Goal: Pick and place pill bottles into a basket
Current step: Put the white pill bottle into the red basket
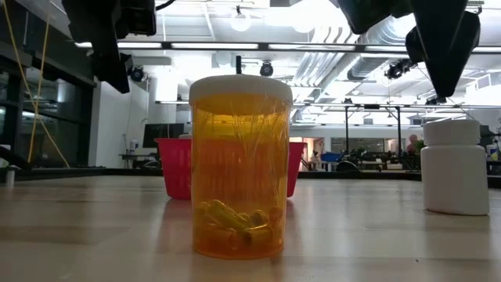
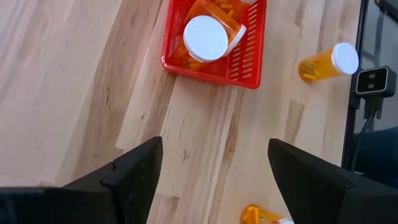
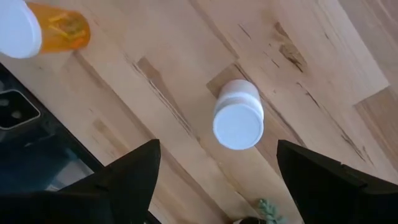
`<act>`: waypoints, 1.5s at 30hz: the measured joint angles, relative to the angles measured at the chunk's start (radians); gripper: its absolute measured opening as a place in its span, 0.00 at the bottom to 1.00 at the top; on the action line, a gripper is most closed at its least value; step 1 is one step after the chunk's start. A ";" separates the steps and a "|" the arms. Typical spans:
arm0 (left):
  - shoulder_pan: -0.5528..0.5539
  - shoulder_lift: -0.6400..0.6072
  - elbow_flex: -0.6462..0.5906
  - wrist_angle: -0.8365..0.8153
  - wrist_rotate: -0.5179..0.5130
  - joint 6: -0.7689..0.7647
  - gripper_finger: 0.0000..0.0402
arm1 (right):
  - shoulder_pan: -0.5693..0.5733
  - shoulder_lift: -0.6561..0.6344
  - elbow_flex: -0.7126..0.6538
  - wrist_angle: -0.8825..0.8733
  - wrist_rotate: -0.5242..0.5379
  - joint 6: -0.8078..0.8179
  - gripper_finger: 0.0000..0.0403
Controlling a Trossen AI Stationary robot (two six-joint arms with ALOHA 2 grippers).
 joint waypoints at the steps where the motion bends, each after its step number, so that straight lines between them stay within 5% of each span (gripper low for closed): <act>1: 0.000 0.000 0.000 0.000 0.000 0.004 0.81 | 0.000 0.000 0.000 0.001 0.001 0.006 0.77; 45: 0.000 0.000 0.000 -0.008 0.044 0.039 0.81 | 0.009 0.134 -0.001 0.020 -0.016 0.047 0.77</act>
